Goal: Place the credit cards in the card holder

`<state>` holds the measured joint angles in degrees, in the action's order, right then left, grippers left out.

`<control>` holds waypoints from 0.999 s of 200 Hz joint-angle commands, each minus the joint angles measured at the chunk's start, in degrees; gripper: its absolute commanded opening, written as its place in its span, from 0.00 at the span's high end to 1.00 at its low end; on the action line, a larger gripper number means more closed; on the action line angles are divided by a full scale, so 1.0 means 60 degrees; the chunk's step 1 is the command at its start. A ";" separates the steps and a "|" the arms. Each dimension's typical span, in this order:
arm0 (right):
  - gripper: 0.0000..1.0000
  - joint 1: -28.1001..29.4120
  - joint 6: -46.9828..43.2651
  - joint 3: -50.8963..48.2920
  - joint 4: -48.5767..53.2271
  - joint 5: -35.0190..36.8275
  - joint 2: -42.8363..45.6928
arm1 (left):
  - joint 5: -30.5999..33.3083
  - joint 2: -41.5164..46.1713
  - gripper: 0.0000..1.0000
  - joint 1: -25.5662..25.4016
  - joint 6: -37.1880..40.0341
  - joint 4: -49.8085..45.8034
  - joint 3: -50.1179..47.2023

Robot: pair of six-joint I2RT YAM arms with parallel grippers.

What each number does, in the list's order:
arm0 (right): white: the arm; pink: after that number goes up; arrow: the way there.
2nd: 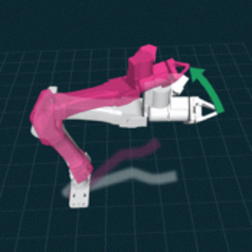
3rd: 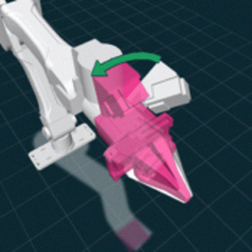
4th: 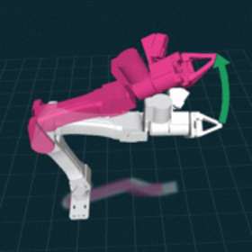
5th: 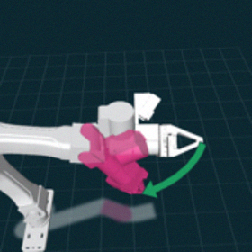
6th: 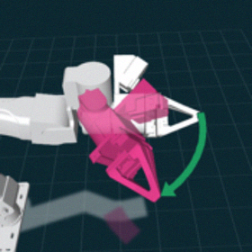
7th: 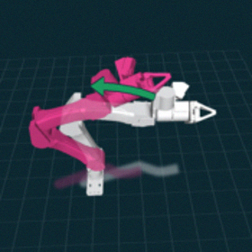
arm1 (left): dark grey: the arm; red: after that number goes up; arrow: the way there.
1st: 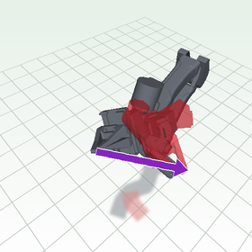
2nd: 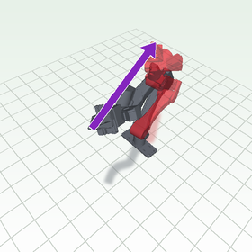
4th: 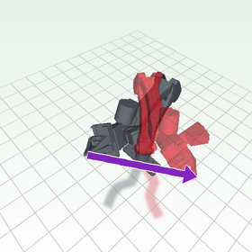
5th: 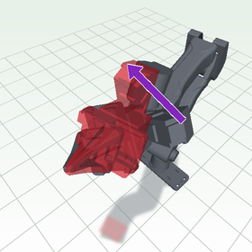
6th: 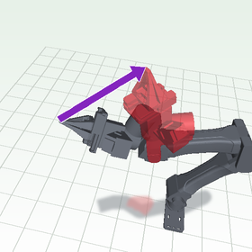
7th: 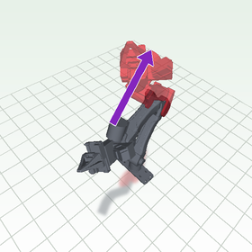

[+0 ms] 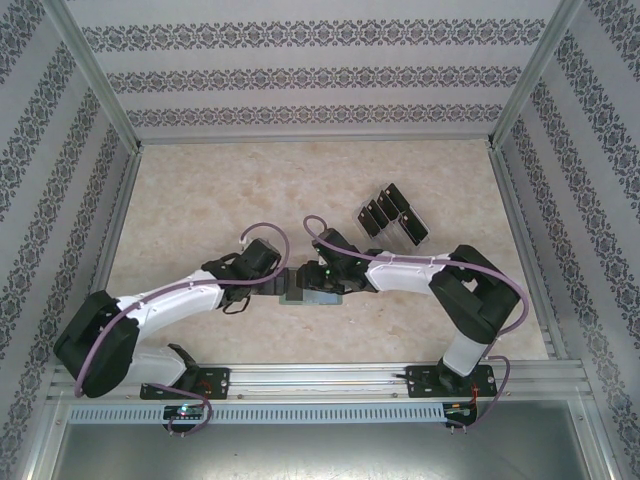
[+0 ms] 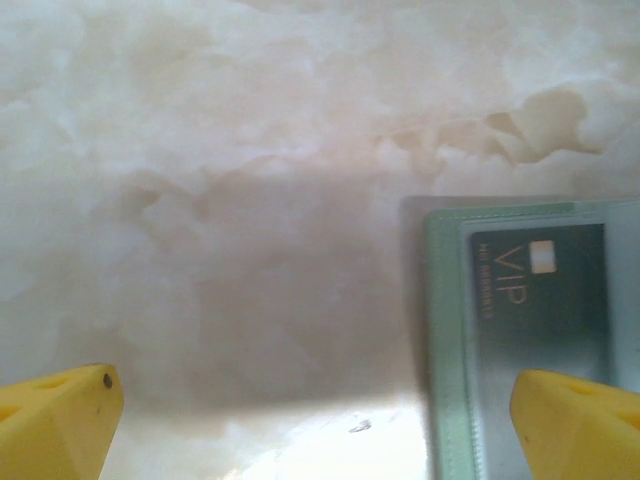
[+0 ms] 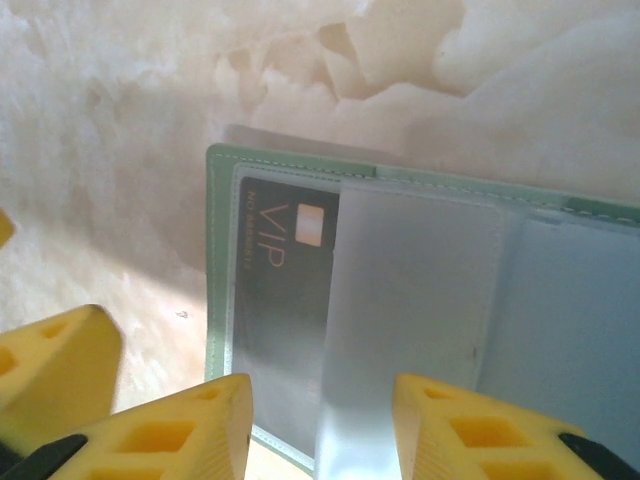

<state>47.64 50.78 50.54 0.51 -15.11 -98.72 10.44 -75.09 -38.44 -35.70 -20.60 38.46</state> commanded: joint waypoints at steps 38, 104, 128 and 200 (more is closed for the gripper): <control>0.58 0.0209 0.0112 0.0552 -0.0137 -0.0216 -0.0348 | 0.0910 0.0674 0.00 0.0210 -0.0771 -0.0713 -0.0338; 0.58 0.0409 0.0063 0.1309 0.0028 -0.0348 -0.0993 | 0.0955 0.1280 0.00 0.0268 -0.1118 -0.0719 -0.0587; 0.59 0.0462 -0.0017 0.1781 0.0066 -0.0542 -0.1444 | 0.1011 0.1603 0.00 0.0275 -0.1280 -0.0798 -0.0733; 0.59 0.0686 -0.0199 0.3250 0.0335 -0.0932 -0.2128 | 0.1203 0.2345 0.00 0.0285 -0.1418 -0.1287 -0.0873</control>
<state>50.65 50.65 65.82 1.74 -19.00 -110.39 16.27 -62.37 -37.34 -43.18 -25.43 33.61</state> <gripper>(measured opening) 0.413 0.998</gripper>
